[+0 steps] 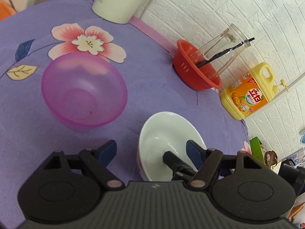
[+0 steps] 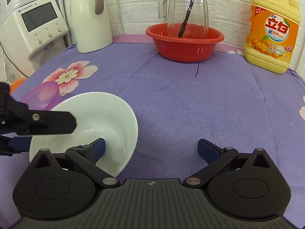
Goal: Organize plates and bowls
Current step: 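Grasp the white red-patterned bowl rim with the right tool and lift it, then lower the white bowl with the right tool into the steel bowl and release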
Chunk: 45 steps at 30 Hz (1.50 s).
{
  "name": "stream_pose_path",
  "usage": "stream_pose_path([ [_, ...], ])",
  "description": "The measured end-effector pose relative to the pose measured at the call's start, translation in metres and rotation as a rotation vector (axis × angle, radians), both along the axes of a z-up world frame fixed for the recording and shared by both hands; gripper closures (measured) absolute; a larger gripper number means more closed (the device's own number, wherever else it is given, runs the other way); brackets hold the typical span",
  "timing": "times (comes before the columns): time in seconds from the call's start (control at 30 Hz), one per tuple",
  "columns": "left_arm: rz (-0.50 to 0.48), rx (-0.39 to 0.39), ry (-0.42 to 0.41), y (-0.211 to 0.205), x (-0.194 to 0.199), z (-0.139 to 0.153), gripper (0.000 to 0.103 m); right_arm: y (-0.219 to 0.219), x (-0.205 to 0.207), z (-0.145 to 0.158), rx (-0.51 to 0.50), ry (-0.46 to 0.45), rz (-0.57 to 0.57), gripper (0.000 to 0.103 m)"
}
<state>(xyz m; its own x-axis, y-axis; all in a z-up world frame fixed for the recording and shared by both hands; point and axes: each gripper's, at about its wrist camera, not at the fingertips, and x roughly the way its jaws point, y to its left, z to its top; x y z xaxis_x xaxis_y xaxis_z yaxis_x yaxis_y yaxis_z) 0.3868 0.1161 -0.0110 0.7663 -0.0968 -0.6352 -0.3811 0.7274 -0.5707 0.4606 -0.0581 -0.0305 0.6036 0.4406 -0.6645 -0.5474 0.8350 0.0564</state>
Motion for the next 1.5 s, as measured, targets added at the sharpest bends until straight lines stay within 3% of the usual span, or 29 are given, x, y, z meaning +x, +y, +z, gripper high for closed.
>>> stream_pose_path([
  [0.23, -0.027, 0.053, -0.007, -0.007, 0.009, 0.001, 0.033, 0.007, -0.007, 0.001, 0.009, 0.001, 0.028, 0.0],
  [0.37, -0.093, 0.039, -0.003, -0.009, 0.016, -0.008, 0.054, 0.009, -0.011, 0.002, 0.019, -0.007, 0.045, 0.0],
  [0.53, -0.134, 0.055, -0.014, -0.01, 0.018, -0.012, 0.055, 0.012, -0.019, 0.004, 0.044, -0.012, 0.092, 0.0],
  [0.67, -0.183, 0.076, -0.006, -0.013, 0.016, -0.008, 0.058, 0.014, -0.026, 0.007, 0.074, 0.016, 0.107, 0.018],
  [0.87, -0.216, 0.073, 0.01, -0.017, 0.0, -0.004, 0.058, 0.017, -0.045, 0.012, 0.045, 0.032, 0.102, 0.018],
  [1.13, -0.266, 0.07, -0.024, -0.039, -0.059, 0.027, 0.058, 0.005, -0.096, 0.039, 0.007, -0.005, 0.09, 0.011],
  [1.5, -0.359, 0.066, -0.07, -0.088, -0.18, 0.044, 0.058, -0.038, -0.228, 0.06, -0.041, -0.076, 0.036, 0.009],
])
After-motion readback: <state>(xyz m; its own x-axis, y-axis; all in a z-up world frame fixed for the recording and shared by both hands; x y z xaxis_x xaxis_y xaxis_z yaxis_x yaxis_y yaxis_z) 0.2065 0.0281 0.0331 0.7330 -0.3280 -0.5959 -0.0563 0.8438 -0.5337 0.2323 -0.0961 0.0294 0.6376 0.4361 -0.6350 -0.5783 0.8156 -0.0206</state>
